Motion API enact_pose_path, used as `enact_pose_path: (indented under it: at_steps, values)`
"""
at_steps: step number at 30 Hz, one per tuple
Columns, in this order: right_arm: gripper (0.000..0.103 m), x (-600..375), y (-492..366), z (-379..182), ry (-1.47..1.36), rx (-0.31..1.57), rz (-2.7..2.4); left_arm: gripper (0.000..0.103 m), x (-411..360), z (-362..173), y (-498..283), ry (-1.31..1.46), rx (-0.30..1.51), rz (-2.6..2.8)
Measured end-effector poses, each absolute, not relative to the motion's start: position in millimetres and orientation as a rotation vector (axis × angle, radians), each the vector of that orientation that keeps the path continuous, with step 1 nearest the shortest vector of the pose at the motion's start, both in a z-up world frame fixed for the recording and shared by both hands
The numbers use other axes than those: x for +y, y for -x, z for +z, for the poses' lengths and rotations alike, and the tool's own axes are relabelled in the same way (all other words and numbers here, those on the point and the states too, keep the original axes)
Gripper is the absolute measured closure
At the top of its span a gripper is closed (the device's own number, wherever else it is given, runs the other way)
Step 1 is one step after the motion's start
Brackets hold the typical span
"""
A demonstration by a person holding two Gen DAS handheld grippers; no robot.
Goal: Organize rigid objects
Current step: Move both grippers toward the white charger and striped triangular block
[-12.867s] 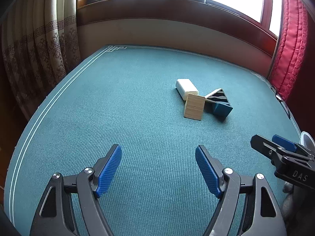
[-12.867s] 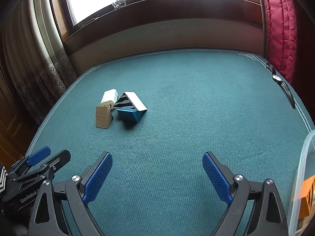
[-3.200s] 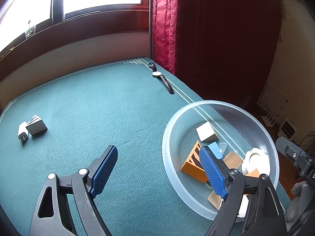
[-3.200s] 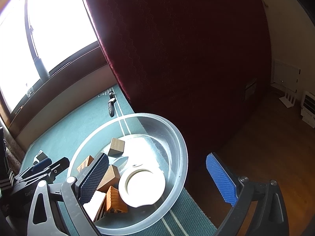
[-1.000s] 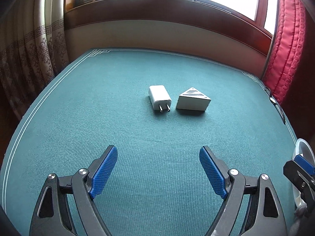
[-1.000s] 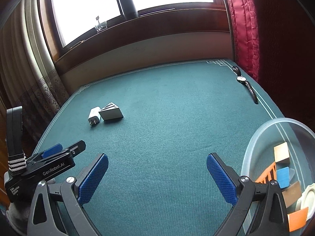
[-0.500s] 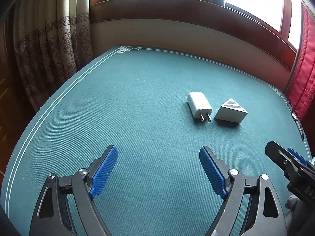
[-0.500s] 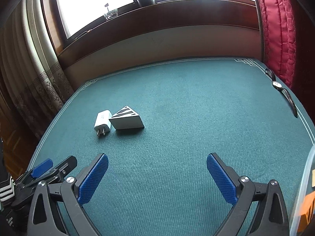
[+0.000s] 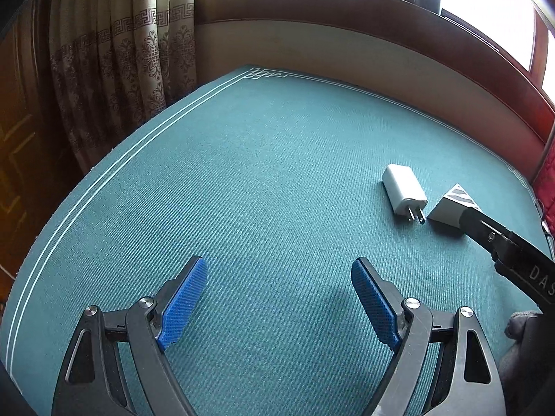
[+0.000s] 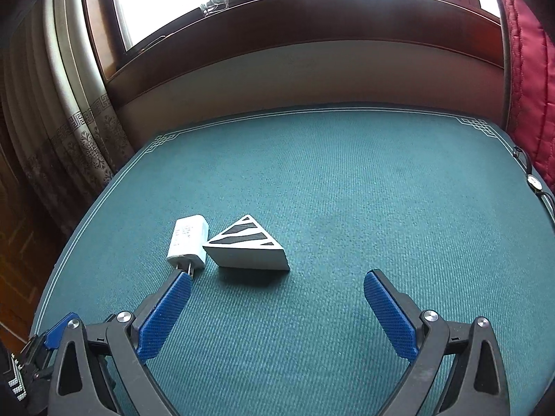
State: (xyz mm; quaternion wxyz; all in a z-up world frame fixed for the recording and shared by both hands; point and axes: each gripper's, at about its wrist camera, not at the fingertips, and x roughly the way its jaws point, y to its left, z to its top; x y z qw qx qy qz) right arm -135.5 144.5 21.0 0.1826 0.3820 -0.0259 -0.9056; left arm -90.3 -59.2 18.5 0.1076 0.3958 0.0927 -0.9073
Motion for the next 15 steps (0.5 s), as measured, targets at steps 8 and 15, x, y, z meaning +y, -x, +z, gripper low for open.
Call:
enact_pose_path:
  at_steps: [8, 15]
  values:
    - [0.011, 121, 147, 18, -1.079, 0.031, -2.541, 0.017, -61, 16, 90, -1.181, 0.296, -2.655]
    - [0.031, 113, 159, 11, -1.143, 0.051, -2.516, 0.017, -59, 14, 92, -1.180, 0.296, -2.655]
